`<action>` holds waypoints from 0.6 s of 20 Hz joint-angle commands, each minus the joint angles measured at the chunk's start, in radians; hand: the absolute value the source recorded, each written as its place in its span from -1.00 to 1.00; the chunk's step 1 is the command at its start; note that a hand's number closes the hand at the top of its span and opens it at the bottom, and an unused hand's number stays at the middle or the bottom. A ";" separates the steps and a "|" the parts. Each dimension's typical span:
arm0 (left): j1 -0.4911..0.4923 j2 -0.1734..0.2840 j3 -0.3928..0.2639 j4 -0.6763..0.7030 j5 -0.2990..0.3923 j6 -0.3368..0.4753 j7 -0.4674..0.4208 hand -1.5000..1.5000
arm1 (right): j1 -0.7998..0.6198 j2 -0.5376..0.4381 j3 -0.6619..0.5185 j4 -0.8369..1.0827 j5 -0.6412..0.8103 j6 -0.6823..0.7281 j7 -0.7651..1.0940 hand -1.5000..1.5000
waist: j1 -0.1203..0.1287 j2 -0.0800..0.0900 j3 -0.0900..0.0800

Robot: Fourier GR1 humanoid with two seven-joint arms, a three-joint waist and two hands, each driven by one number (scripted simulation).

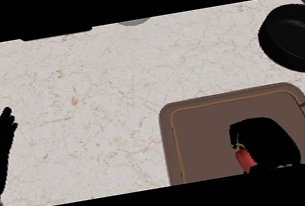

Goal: Pick the bell pepper from the tray and place it in the pot

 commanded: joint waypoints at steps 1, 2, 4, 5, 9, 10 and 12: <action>0.017 -0.033 0.009 -0.079 -0.043 0.015 0.074 0.00 | 0.009 0.028 -0.010 -0.016 0.045 0.018 -0.017 1.00 | 0.001 0.000 0.000; -0.048 -0.037 0.023 0.116 -0.024 -0.032 -0.073 0.00 | -0.048 0.052 -0.064 0.057 -0.003 0.014 -0.045 1.00 | -0.002 0.002 0.000; -0.058 -0.039 -0.007 0.029 -0.045 0.011 0.013 0.00 | -0.239 0.157 -0.177 0.164 -0.093 0.079 0.037 1.00 | 0.012 0.005 0.000; -0.024 -0.025 -0.012 -0.032 -0.038 -0.005 0.042 0.00 | -0.269 0.179 -0.213 0.267 -0.085 0.015 0.017 1.00 | 0.024 0.006 0.001; -0.064 -0.040 -0.018 0.019 -0.049 -0.003 0.014 0.00 | -0.544 0.231 -0.382 0.456 -0.151 0.021 0.046 1.00 | 0.031 0.010 0.000; -0.051 -0.041 -0.020 -0.003 -0.052 -0.007 0.024 0.00 | -0.570 0.219 -0.352 0.569 -0.088 -0.046 -0.016 1.00 | 0.029 0.008 0.000; -0.009 -0.020 0.016 -0.025 -0.025 -0.038 0.027 0.00 | -0.600 0.167 -0.371 0.574 -0.061 -0.022 -0.010 1.00 | 0.019 0.003 0.000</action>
